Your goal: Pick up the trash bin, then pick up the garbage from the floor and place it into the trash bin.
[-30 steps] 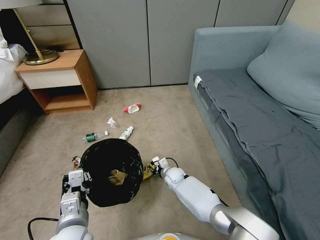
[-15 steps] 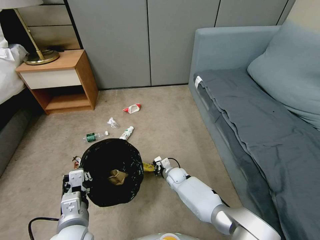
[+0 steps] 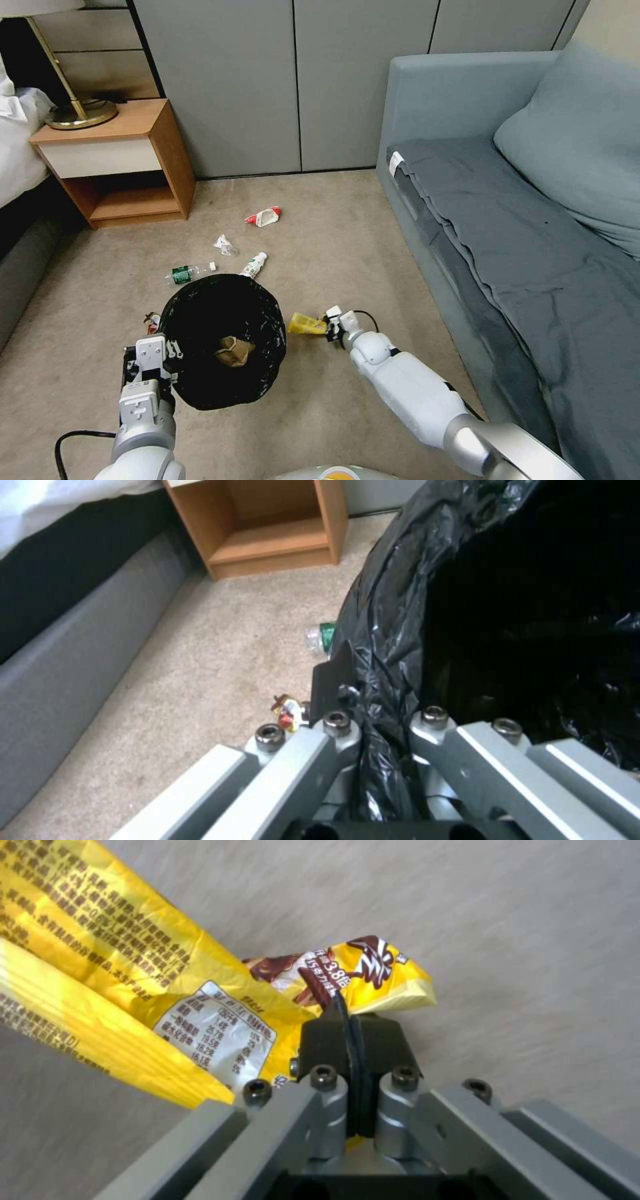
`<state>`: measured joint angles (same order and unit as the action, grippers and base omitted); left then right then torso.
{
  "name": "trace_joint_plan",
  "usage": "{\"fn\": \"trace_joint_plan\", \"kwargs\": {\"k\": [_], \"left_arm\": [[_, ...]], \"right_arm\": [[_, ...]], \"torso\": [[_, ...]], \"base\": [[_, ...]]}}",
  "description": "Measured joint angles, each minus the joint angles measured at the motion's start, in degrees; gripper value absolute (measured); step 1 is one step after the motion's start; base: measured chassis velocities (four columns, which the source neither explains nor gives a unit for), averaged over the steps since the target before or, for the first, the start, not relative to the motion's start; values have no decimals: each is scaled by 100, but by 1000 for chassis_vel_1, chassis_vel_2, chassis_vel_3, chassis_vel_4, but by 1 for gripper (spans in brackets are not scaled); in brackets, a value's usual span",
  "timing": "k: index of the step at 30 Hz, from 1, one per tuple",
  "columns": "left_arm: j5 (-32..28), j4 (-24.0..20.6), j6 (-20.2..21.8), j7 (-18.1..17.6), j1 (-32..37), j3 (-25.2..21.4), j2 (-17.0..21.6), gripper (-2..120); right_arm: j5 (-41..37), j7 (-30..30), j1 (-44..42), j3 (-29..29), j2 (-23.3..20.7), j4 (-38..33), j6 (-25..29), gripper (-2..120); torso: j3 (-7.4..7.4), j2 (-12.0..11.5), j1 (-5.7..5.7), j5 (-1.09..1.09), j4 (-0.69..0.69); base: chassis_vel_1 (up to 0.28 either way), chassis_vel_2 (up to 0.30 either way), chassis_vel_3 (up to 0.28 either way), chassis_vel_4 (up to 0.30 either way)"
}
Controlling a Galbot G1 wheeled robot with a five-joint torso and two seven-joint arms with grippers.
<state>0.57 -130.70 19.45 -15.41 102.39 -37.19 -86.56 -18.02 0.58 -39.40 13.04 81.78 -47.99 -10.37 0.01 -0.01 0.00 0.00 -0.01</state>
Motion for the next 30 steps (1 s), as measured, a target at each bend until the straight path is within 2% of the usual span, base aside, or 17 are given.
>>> {"fn": "trace_joint_plan", "kwargs": {"k": [2, 4, 5, 6, 8, 9, 12, 13, 17, 18, 21, 22, 25, 30], "left_arm": [[-17, -7, 3, 1, 1, -5, 22, 1], [-21, -7, 4, 1, 1, -3, 28, 1], [-22, -5, 7, 1, -5, 14, 31, 1], [-22, -5, 7, 1, -5, 14, 31, 1], [-22, 20, 9, 3, -17, 54, 35, 1], [-22, 20, 9, 3, -17, 54, 35, 1], [-17, 75, 11, 4, -22, 130, 36, 1], [-17, 75, 11, 4, -22, 130, 36, 1], [-12, 86, 6, 12, -2, 175, 41, 1], [-12, 86, 6, 12, -2, 175, 41, 1], [14, 93, -26, 21, 41, 219, 13, 1], [14, 93, -26, 21, 41, 219, 13, 1], [31, 91, -40, 23, 52, 253, -12, 1], [54, 67, -41, 24, 42, 274, -33, 1]], "right_arm": [[-222, 92, -90, -153, -244, -576, 13, 0], [-309, 123, -140, -247, -338, -850, 12, 0], [-447, 172, -248, -421, -480, -1372, 13, 0], [-447, 172, -248, -421, -480, -1372, 13, 0], [-659, 238, -441, -620, -672, -2232, 10, 0], [-659, 238, -441, -620, -672, -2232, 10, 0], [-952, 340, -1005, -898, -1103, -3887, -22, 0], [-952, 340, -1005, -898, -1103, -3887, -22, 0], [-1015, 382, -1588, -1001, -1630, -5629, -17, 0], [-1015, 382, -1588, -1001, -1630, -5629, -17, 0], [-934, 407, -1988, -867, -1968, -6730, 19, 0], [-934, 407, -1988, -867, -1968, -6730, 19, 0], [-742, 441, -2315, -557, -2287, -7433, 16, 0], [-478, 399, -2495, -211, -2499, -7642, 13, 0]], "torso": [[0, 0, 0, 2, 1], [0, 0, 0, 1, 1], [0, 0, 0, 1, 0], [0, 0, 0, 1, 0], [-1, 0, 0, 2, 2], [-1, 0, 0, 2, 2], [-1, 0, 0, 1, 0], [-1, 0, 0, 1, 0], [-1, 1, 0, 0, 0], [-1, 1, 0, 0, 0], [-1, 1, -1, 1, 1], [-1, 1, -1, 1, 1], [-1, 1, 0, 0, 2], [-1, 1, 0, 1, 1]], "base": [[0, 0, 0, 0], [0, 0, 0, 0], [0, 0, 0, 0], [0, 0, 0, 0], [0, 0, 0, 0], [0, 0, 0, 0], [0, 0, 0, 0], [0, 0, 0, 0], [0, 0, 0, 0], [0, 0, 0, 0], [0, 0, 0, 0], [0, 0, 0, 0], [0, 0, 0, 0], [0, 0, 0, 0]]}}
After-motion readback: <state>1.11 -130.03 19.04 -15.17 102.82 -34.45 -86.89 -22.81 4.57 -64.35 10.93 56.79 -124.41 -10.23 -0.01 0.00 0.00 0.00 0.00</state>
